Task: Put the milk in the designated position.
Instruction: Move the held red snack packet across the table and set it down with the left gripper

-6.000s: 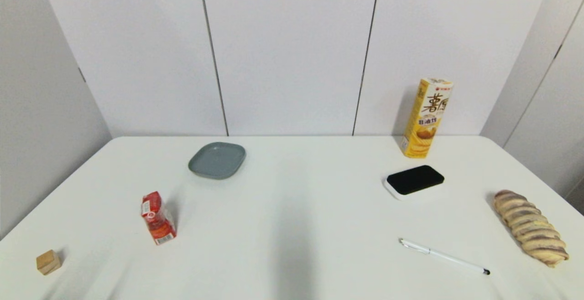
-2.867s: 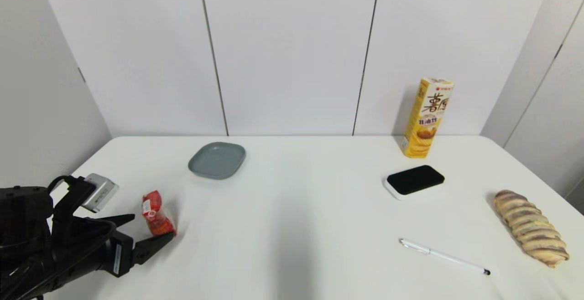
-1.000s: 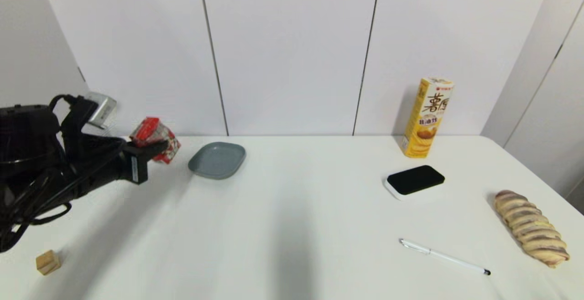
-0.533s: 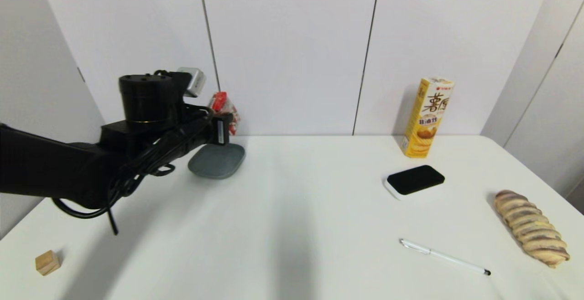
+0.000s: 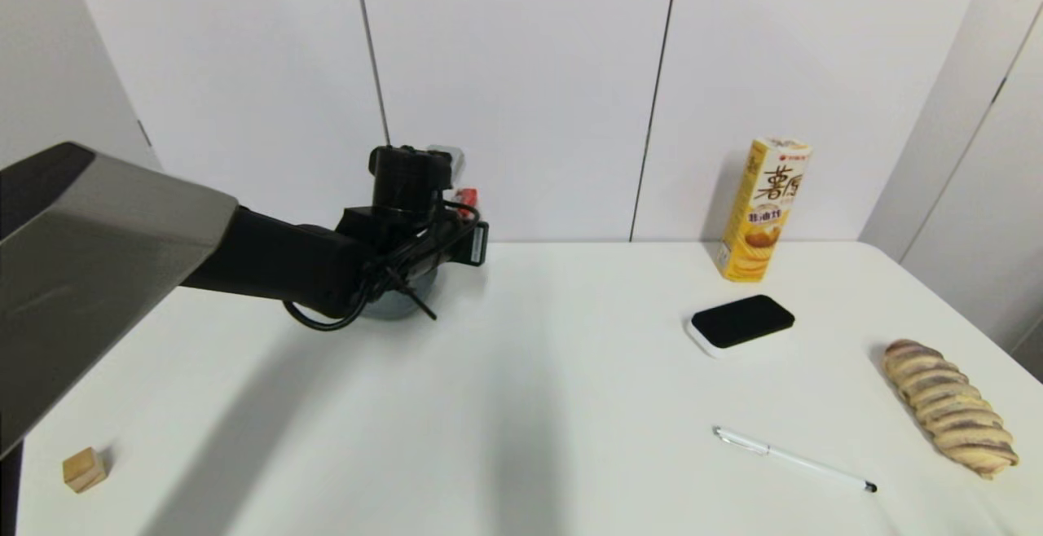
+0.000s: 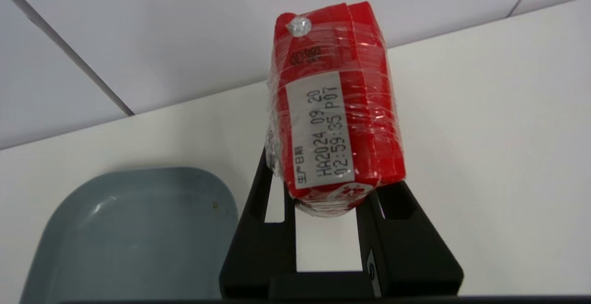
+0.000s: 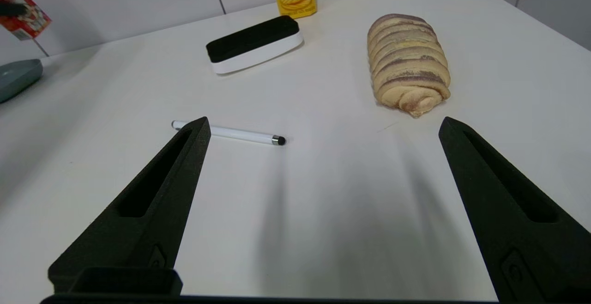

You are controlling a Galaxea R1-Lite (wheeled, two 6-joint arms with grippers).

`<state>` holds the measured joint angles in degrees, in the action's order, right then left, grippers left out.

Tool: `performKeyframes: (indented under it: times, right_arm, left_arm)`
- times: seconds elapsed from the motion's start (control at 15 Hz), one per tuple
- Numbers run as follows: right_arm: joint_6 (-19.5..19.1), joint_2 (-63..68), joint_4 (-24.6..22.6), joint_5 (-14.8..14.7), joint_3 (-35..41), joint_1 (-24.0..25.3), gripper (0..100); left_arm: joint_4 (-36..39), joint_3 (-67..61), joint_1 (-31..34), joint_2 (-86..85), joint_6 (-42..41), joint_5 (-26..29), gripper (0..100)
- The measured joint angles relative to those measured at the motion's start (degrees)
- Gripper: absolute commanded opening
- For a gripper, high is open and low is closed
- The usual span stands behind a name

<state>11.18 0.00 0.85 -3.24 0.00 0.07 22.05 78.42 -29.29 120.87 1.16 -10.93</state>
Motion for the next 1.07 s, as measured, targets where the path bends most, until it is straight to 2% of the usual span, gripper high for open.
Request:
performKeyframes:
  times: [0.27,1.07]
  right_arm:
    - [0.0,0.0,0.0,0.0,0.0,0.0,100]
    - [0.0,0.0,0.0,0.0,0.0,0.0,100]
  left_arm:
    - [-13.4,8.0,0.0,4.4,0.3,-0.7,0]
    - [-17.3,9.5,0.4,6.8,2.1,-0.4,0]
